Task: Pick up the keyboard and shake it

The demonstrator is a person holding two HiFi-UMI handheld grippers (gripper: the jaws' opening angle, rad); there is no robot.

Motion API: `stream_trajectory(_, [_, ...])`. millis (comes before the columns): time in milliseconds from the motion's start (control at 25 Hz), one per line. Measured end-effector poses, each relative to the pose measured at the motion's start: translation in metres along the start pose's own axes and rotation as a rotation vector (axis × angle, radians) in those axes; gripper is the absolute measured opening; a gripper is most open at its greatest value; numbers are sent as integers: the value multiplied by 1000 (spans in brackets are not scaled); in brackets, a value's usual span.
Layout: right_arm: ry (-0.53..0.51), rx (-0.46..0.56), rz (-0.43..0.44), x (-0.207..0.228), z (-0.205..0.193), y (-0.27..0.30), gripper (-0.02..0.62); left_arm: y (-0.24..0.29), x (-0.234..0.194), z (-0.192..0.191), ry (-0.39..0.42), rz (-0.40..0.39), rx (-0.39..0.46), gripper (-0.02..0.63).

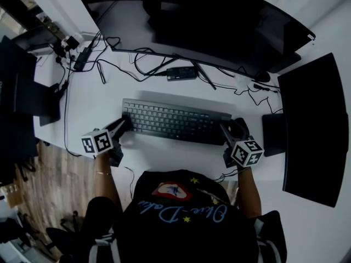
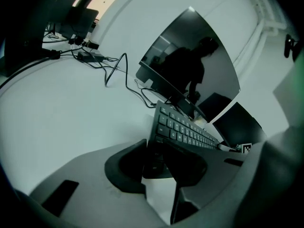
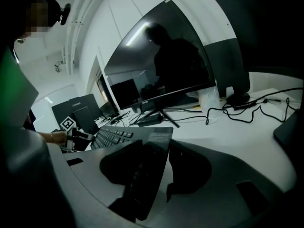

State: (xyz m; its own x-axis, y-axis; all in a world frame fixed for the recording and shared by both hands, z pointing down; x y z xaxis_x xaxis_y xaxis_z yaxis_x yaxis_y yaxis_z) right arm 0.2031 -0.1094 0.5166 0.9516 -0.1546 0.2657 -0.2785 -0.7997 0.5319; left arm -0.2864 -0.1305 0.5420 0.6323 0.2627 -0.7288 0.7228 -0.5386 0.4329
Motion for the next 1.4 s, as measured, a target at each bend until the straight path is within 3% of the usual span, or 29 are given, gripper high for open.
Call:
stream_trajectory(560, [-87,210,16,-16,23,-25,169,-17,18,12,120,-7,190,101])
stream_trajectory(1400, [-138,371,5,-29,32,-56,169,-29,38,22,284,-62,308,101])
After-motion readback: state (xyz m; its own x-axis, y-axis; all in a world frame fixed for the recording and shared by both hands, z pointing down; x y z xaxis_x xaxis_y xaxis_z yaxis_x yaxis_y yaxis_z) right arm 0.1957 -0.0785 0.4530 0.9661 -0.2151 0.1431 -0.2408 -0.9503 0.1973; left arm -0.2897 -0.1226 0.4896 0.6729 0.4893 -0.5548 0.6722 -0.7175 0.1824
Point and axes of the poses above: the fingertips, and each gripper's own axes: y forward along the fingers, x to its right, z out of its top, the point moved 9 cm from there along -y, backward along the fingers, and after that the axes turned 12 degrees about -z, right-handed, at the moved point
